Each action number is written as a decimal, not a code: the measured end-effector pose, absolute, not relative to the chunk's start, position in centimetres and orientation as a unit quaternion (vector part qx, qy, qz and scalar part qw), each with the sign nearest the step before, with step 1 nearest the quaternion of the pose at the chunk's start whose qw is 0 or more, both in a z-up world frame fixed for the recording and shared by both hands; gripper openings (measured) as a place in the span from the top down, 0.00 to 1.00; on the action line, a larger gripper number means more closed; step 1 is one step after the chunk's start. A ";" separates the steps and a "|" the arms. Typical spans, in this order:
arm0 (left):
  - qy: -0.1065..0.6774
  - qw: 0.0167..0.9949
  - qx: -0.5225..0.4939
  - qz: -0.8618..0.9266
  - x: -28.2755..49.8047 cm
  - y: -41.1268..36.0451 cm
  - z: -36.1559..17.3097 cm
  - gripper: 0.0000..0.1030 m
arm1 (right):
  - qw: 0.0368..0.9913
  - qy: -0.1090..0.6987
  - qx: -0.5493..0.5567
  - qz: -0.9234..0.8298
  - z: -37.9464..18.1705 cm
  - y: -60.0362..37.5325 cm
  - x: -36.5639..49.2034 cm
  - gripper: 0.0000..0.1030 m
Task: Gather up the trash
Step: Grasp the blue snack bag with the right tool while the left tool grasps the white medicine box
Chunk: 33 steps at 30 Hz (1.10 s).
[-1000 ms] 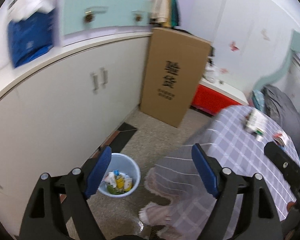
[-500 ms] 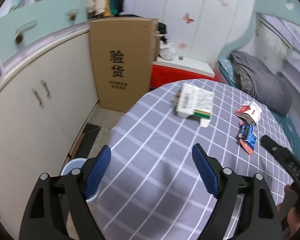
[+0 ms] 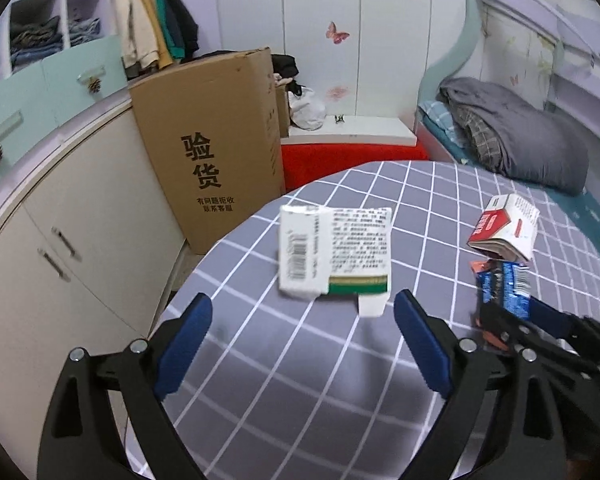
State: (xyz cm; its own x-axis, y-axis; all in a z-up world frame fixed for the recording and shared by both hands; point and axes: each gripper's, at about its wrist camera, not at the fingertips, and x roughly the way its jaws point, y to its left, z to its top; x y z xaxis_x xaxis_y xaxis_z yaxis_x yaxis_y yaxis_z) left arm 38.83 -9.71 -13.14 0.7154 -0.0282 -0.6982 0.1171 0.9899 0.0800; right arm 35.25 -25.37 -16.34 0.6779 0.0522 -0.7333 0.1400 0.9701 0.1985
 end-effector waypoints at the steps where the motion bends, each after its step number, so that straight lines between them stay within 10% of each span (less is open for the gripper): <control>1: 0.375 0.924 0.062 -0.041 39.1 -10.0 -13.2 0.12 | 0.908 0.399 0.126 -0.023 -16.4 -25.6 35.1 0.53; 19: 0.417 0.908 0.032 -0.017 43.9 -11.1 -15.4 0.12 | 0.903 0.386 0.187 -0.005 -16.5 -27.7 34.7 0.62; 21: 0.416 0.909 0.025 -0.025 43.9 -10.9 -15.4 0.29 | 0.903 0.386 0.189 -0.004 -16.5 -27.8 34.6 0.62; 33: 0.404 0.913 0.029 -0.048 39.9 -10.4 -14.1 0.30 | 0.902 0.387 0.191 0.001 -16.4 -28.1 34.8 0.69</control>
State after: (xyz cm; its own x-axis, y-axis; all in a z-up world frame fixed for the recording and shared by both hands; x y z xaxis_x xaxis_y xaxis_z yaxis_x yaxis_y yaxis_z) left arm 39.91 -10.40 -14.07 0.6692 -0.0637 -0.7404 0.1102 0.9938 0.0140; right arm 34.84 -28.14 -16.36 0.7009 0.1492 -0.6975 0.1463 0.9270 0.3453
